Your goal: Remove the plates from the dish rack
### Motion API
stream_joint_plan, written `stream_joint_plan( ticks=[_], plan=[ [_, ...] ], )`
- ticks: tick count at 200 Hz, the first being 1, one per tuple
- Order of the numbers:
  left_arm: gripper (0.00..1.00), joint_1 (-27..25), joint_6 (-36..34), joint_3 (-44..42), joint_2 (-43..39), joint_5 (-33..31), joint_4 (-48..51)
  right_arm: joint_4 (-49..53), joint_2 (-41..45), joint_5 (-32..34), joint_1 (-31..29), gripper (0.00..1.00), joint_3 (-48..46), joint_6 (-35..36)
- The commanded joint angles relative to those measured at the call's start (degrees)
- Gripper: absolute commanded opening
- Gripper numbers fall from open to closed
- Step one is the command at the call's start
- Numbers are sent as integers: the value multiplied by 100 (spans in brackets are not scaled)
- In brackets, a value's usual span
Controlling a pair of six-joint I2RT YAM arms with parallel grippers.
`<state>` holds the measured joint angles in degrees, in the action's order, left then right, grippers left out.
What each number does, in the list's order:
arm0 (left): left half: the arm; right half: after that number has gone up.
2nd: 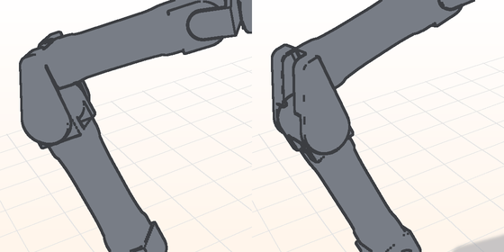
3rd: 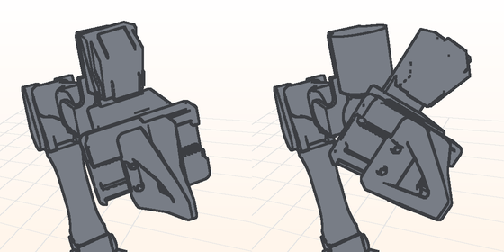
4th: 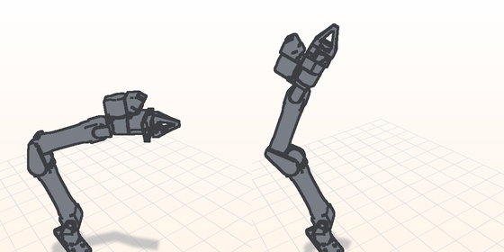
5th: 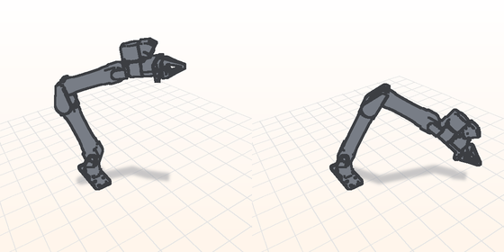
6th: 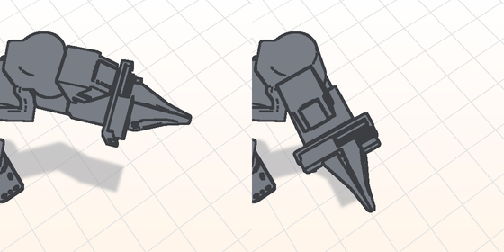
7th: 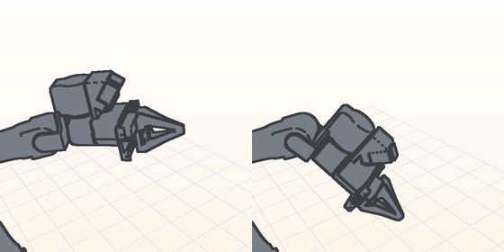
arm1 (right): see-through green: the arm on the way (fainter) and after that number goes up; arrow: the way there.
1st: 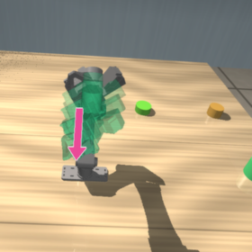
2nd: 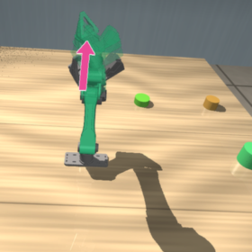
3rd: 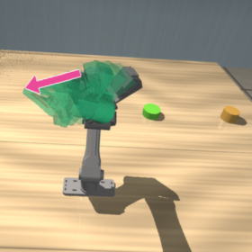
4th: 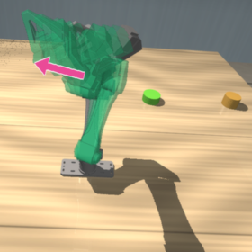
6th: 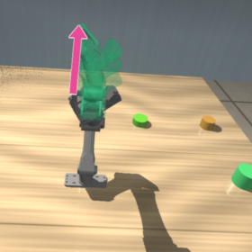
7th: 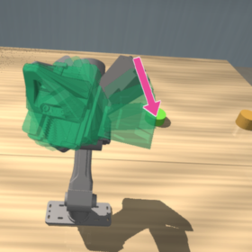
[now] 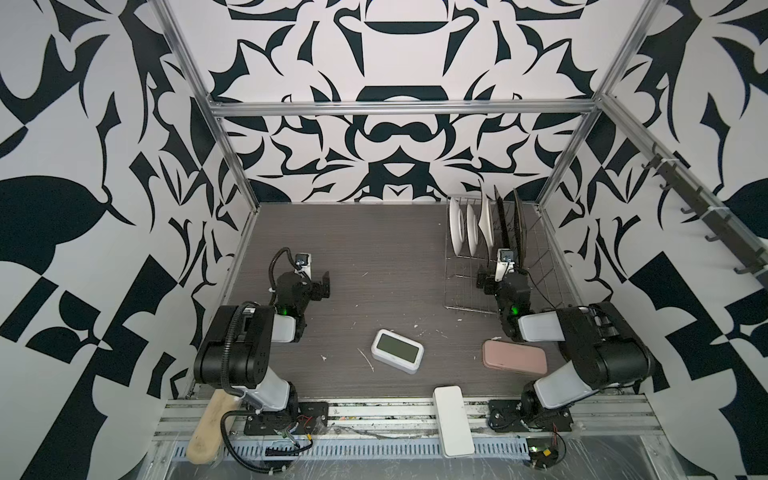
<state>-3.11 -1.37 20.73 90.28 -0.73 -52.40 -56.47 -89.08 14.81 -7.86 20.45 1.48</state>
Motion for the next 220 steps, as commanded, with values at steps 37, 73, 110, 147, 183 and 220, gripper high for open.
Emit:
stream_joint_plan(
  ticks=[37, 73, 110, 147, 183, 220],
  plan=[
    [99, 21, -22, 37, -90, 82, -35, 162, -48, 67, 47, 100, -89, -24],
    [99, 16, -22, 41, -90, 82, -33, 175, -48, 55, 47, 100, -86, -24],
    [99, 21, -24, 39, -90, 82, -36, 180, -48, 56, 47, 100, -85, -24],
    [99, 19, -22, 42, -90, 82, -34, 178, -48, 52, 47, 100, -85, -24],
    [99, 29, -23, 80, -73, 27, 15, 179, -49, 56, 48, 100, -85, -24],
    [99, 39, -4, 89, -72, 25, 28, 166, -40, 57, 48, 100, -98, -24]
  ],
)
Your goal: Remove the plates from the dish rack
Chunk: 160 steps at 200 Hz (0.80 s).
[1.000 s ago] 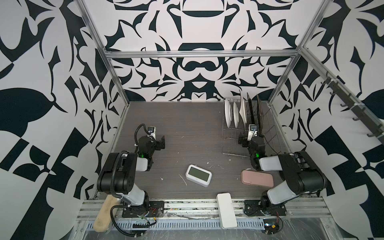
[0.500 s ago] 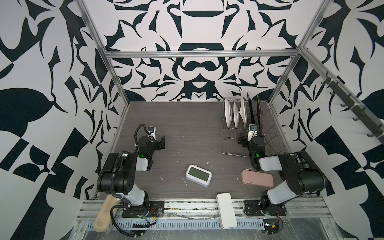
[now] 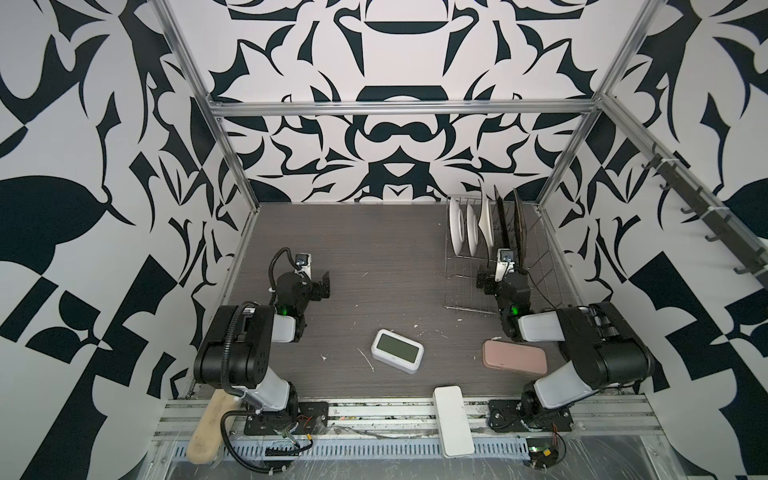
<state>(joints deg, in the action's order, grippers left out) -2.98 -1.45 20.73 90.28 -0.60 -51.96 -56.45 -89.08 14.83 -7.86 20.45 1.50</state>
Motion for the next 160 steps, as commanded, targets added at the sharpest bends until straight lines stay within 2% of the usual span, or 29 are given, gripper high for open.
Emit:
stream_joint_plan(
  ticks=[1, 38, 70, 92, 125, 160],
  plan=[
    [99, 26, 5, 89, -72, 18, -7, 162, -39, 51, 48, 100, -96, -27],
    [99, 52, 13, 71, -90, 60, -25, 276, 198, 114, 40, 99, -129, -53],
    [99, 1, 58, 52, -372, -327, 72, 1352, 756, 145, 39, 100, 151, -111],
    [99, -18, 144, 254, -936, -568, 900, 2104, 1086, -18, 38, 100, 358, -224],
    [99, -153, 231, 630, -1597, -972, 1942, 2586, 1653, -66, 1, 100, 376, -402],
    [99, -250, 566, 1113, -2304, -1027, 3081, 3237, 2413, -105, -23, 99, 438, -457]
  ],
)
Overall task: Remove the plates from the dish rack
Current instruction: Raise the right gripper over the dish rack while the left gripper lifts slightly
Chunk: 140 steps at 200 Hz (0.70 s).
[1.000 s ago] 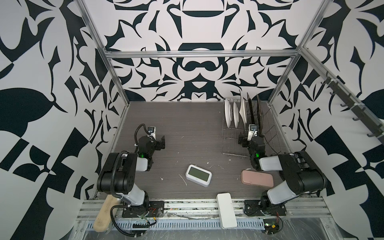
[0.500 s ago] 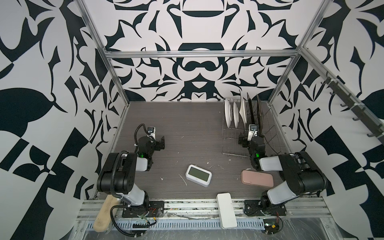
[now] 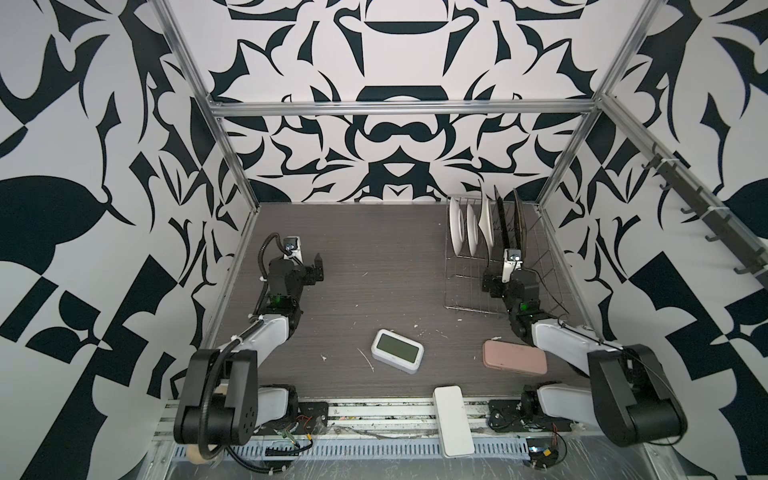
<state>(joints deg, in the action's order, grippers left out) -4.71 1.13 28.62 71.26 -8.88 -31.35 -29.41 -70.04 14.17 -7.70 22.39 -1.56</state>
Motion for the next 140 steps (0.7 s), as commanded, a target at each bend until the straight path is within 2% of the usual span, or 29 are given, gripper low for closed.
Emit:
stream_joint_plan(
  ticks=[1, 47, 81, 108, 140],
  plan=[
    [99, -80, 318, 335, -420, -200, 1045, 533, 510, -40, -38, 99, 244, -151],
    [99, -563, 632, 548, -1064, -526, 2031, 1628, 1625, -257, -71, 100, 459, -755],
    [99, -941, 953, 586, -1385, -516, 2857, 3152, 2275, 386, -169, 100, 1036, -1647],
    [99, -979, 1444, 688, -1461, -227, 3464, 4499, 2261, 720, -307, 100, 1825, -1902],
    [99, -1071, 1878, 552, -1642, -148, 3601, 5797, 1800, 920, -629, 100, 2827, -2179]
  ],
)
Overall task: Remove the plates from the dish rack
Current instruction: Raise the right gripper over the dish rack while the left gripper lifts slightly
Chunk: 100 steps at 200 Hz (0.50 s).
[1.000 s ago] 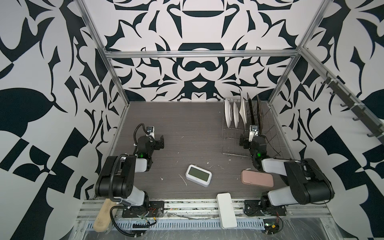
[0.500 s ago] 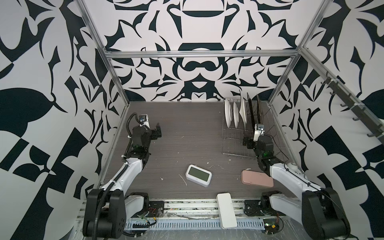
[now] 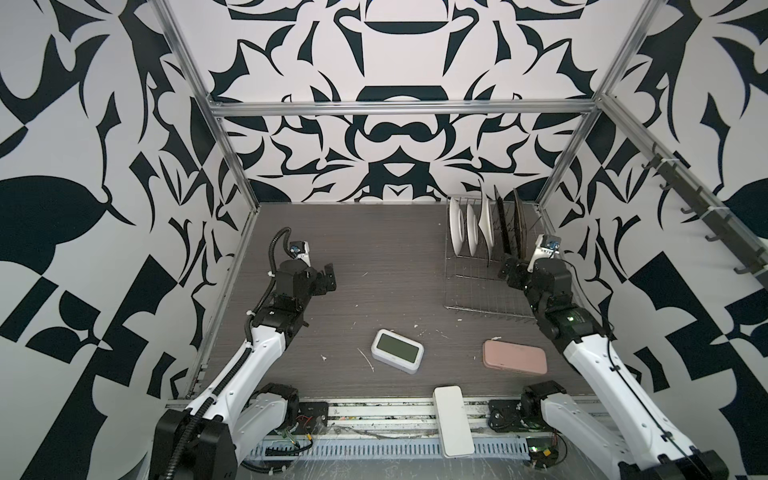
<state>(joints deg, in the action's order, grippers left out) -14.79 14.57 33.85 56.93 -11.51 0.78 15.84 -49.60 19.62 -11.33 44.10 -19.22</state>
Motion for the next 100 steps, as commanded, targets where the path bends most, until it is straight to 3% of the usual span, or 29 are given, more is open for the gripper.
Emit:
stream_joint_plan(
  ticks=[1, 50, 100],
  plan=[
    [99, -66, 549, 23, -213, 118, 392, 1286, -257, 398, -292, 100, 672, -423],
    [99, -243, 1099, -34, -60, 300, 538, 1948, -1560, 1710, -1746, 100, 1712, -673],
    [99, -296, 1562, 104, 33, 727, 652, 1910, -2754, 2081, -2006, 99, 2463, -582]
  ],
)
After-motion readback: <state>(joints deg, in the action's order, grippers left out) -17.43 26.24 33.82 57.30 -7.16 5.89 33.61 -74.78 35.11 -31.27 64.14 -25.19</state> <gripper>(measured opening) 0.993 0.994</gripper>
